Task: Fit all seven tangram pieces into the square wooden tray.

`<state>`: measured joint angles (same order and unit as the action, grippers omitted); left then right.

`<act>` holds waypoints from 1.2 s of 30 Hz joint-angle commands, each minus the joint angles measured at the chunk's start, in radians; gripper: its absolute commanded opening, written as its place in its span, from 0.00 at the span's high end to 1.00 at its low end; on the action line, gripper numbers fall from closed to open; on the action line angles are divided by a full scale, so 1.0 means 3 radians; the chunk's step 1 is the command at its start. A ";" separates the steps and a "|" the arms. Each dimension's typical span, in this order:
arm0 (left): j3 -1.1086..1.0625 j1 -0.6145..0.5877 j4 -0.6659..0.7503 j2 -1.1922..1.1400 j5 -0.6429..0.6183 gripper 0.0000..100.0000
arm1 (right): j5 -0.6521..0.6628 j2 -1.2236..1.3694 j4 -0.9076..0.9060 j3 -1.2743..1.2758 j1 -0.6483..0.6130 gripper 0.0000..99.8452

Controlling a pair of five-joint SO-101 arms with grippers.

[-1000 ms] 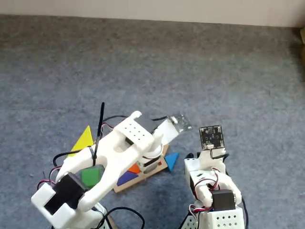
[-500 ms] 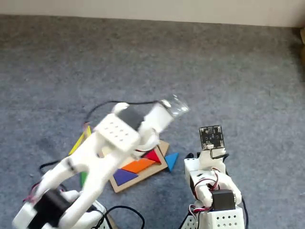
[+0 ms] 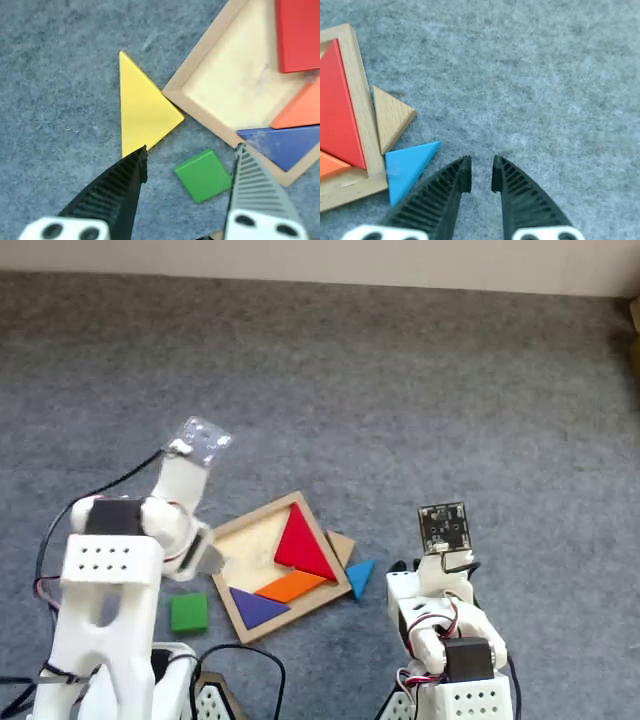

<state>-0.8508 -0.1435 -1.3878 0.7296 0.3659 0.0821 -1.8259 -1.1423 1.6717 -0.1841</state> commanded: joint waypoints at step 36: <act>0.0555 -0.0284 0.1181 -0.2217 0.0537 0.73 | -0.0015 -0.0033 0.0059 0.0325 0.0038 0.92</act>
<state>-0.7204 -0.2923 -1.0365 0.0683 0.5746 0.0821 -1.8259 -1.1423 1.6717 -0.1841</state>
